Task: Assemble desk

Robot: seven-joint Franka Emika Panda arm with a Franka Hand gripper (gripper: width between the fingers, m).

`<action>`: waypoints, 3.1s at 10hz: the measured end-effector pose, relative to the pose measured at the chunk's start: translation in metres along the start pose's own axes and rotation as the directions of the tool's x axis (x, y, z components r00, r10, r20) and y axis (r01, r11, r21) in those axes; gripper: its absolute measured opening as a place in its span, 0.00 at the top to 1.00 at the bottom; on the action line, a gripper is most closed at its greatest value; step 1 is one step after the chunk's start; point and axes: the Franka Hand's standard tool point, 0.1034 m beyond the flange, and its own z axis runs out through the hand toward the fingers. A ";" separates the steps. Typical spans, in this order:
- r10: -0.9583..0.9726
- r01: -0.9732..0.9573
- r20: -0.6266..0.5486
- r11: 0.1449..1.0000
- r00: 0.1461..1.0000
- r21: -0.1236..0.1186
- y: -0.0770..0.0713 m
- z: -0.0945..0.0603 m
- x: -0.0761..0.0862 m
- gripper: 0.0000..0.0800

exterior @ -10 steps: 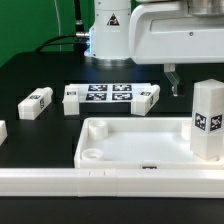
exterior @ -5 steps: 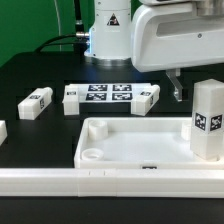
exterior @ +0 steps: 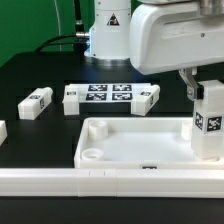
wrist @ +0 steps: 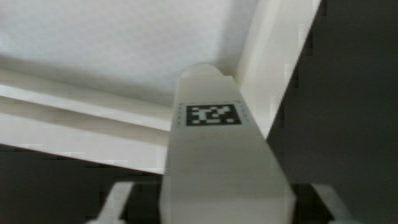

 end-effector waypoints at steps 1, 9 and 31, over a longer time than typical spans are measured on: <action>0.000 0.000 0.000 1.000 1.000 0.000 0.000 0.000 0.000 0.64; 0.618 -0.618 0.001 0.786 0.786 0.010 0.003 0.001 0.000 0.64; 0.326 -0.326 -0.005 0.945 0.945 0.018 -0.003 0.001 0.001 0.19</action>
Offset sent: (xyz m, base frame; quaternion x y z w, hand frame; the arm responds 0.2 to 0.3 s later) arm 0.0000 0.0000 0.0000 0.0000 0.0000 0.1296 0.9916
